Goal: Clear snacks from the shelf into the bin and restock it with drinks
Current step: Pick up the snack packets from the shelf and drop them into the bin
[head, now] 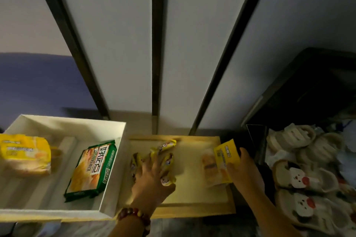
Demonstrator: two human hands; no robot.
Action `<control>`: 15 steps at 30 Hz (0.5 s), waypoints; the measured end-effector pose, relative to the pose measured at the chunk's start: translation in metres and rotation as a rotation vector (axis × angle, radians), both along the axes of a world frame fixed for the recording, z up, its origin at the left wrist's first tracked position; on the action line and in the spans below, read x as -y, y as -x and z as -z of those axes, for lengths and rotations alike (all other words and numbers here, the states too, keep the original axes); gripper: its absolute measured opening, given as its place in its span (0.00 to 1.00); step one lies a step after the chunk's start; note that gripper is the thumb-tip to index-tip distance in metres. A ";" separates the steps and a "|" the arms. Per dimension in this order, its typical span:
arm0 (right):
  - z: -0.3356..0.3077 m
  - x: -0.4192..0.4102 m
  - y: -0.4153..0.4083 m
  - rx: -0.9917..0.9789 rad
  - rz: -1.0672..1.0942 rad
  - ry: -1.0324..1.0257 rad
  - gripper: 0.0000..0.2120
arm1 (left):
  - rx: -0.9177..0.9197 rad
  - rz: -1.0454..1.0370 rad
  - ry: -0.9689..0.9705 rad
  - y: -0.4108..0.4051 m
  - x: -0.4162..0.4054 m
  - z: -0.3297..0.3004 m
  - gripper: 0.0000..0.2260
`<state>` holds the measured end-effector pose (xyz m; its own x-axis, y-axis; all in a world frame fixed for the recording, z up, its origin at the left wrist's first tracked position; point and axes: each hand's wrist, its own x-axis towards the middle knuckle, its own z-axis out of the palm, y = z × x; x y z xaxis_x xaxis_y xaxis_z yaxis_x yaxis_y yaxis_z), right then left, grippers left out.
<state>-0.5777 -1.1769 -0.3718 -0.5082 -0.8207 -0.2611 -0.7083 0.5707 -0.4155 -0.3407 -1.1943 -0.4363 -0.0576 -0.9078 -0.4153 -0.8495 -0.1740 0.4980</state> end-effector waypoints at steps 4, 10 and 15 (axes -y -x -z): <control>0.024 0.000 0.004 0.058 0.061 0.035 0.13 | 0.110 -0.079 0.030 0.005 0.000 0.026 0.45; 0.034 -0.001 0.001 0.114 0.054 0.162 0.02 | 0.112 -0.036 0.230 0.000 0.010 0.048 0.38; 0.033 -0.004 -0.005 0.097 0.033 0.231 0.03 | 0.092 -0.004 0.261 -0.004 0.014 0.044 0.24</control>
<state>-0.5726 -1.1725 -0.4050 -0.5178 -0.8475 -0.1170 -0.6413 0.4750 -0.6025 -0.3367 -1.2081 -0.4808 -0.0268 -0.9849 -0.1709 -0.8928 -0.0533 0.4473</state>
